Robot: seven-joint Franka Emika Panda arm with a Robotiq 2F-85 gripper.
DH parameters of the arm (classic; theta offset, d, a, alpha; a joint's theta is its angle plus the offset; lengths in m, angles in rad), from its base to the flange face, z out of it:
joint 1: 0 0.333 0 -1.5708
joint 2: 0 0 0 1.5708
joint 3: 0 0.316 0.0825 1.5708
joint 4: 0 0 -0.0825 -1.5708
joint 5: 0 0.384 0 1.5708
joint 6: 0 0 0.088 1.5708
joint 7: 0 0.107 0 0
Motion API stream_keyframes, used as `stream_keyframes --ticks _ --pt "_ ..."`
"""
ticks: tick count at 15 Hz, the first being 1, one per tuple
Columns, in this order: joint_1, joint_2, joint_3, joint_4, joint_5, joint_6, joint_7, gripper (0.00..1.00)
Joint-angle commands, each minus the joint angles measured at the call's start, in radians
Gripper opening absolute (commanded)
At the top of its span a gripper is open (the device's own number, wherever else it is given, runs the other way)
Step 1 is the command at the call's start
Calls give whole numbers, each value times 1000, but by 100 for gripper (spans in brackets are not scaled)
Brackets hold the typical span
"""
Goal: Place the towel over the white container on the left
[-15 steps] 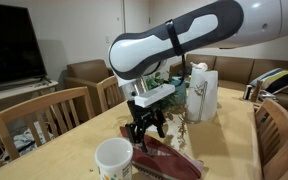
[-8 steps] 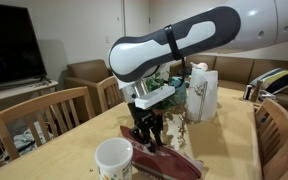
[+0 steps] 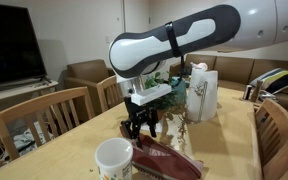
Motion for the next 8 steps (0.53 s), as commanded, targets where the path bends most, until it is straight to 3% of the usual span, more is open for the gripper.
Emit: stream_keyframes --ticks 1,6,8 --pt "-22 5 23 15 30 115 -13 99" --pt "-33 3 35 -2 55 276 1 100" --pt "-32 -9 35 -16 46 236 -25 100"
